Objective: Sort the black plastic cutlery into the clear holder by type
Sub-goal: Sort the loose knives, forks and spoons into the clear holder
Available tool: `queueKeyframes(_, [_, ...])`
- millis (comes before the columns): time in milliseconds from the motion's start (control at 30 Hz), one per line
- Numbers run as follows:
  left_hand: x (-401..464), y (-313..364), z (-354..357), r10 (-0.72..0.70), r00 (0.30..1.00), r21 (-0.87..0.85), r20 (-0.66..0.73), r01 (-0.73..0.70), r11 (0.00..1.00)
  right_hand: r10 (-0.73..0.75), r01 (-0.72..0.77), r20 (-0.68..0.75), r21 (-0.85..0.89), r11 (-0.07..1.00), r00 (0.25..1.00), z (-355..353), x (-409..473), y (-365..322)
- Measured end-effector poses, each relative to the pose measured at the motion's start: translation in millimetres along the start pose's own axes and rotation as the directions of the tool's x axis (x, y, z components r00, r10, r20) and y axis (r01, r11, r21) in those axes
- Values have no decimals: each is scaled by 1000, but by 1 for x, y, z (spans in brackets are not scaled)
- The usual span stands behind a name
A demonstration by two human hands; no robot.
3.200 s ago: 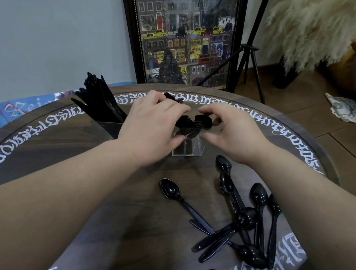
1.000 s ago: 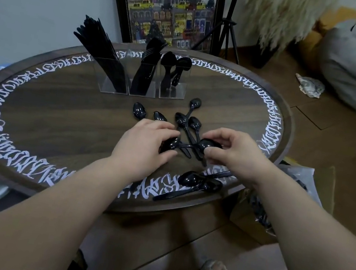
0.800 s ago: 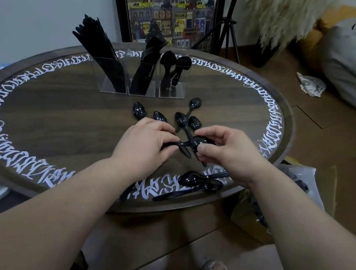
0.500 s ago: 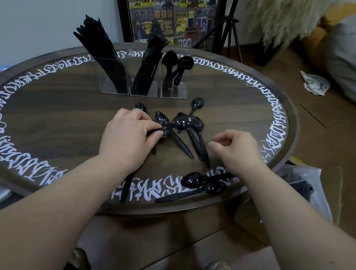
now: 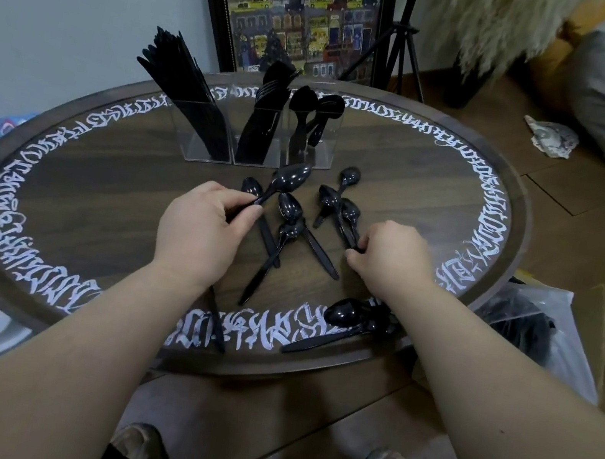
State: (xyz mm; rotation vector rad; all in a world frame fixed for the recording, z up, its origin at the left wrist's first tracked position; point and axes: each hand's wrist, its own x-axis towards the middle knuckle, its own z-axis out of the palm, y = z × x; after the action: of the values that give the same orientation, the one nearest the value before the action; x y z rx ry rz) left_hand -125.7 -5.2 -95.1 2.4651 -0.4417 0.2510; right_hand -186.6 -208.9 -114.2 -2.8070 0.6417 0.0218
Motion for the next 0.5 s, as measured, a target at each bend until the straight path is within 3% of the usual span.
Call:
queueKeyframes(200, [2,-1,0,-37,999,-41,20,38,998,104,-104,-24,-14,994,994,-2,1,-7])
queueKeyframes(333, [4,-3,5,-97,993,-75,74,102,992,137,-129,-52,126,984,989,1,4,-1])
queueKeyframes(500, [6,1,10,-141,983,-82,120,151,985,75,-53,-62,306,950,995,-7,3,3])
